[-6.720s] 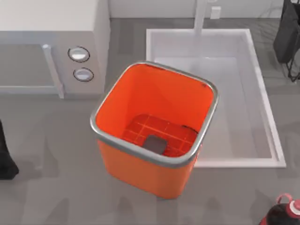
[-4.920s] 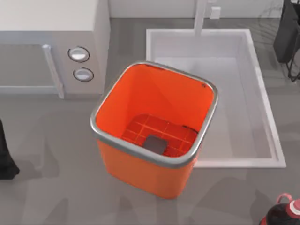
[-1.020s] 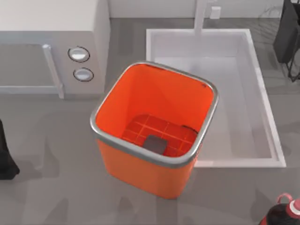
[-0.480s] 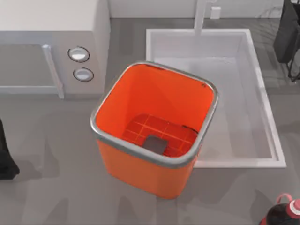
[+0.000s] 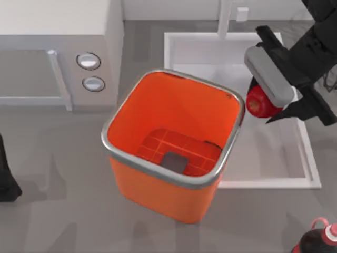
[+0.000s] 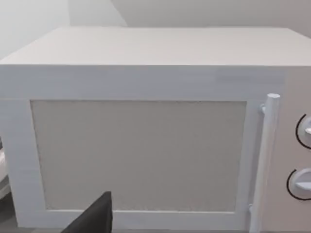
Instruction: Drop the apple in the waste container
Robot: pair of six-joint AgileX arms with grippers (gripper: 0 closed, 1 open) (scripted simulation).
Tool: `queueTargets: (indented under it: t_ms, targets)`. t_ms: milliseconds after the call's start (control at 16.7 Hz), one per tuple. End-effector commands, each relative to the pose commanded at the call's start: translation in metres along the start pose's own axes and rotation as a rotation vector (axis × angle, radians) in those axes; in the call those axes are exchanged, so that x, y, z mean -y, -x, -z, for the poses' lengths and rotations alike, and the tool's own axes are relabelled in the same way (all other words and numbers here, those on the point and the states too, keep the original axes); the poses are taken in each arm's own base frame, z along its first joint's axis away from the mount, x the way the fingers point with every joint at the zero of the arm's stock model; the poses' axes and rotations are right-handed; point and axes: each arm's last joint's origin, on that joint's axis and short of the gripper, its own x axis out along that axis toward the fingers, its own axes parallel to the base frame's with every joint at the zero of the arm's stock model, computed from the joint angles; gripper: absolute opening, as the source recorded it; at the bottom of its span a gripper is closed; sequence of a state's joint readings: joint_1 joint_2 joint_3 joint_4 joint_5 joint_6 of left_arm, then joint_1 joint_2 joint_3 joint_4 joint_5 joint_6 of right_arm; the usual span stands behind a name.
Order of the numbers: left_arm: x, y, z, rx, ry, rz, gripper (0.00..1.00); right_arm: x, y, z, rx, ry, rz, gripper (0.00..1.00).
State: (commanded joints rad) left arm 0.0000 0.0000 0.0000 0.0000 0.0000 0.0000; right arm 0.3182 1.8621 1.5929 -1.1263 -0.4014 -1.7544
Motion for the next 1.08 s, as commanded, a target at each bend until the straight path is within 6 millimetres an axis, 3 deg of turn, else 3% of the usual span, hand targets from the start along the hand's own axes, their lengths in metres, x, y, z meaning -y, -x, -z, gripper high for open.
queueTargets:
  t_ms: [240, 480, 660, 900, 960, 1080]
  targets:
    - [0.0, 0.0, 0.0, 0.0, 0.0, 0.0, 1.0, 0.024, -0.017, -0.039, 0.075, 0.537, 0.034, 0.0]
    - [0.0, 0.0, 0.0, 0.0, 0.0, 0.0, 1.0, 0.038, -0.033, -0.06, 0.134, 0.866, 0.059, 0.0]
    - [0.0, 0.0, 0.0, 0.0, 0.0, 0.0, 1.0, 0.042, -0.04, -0.066, 0.16, 0.97, 0.067, 0.0]
    - [0.0, 0.0, 0.0, 0.0, 0.0, 0.0, 1.0, 0.043, -0.041, -0.067, 0.162, 0.981, 0.068, 0.0]
    - [0.0, 0.0, 0.0, 0.0, 0.0, 0.0, 1.0, 0.032, -0.024, -0.044, 0.034, 0.851, -0.008, 0.0]
    - [0.0, 0.0, 0.0, 0.0, 0.0, 0.0, 1.0, 0.032, -0.029, -0.045, 0.042, 0.857, -0.005, 0.0]
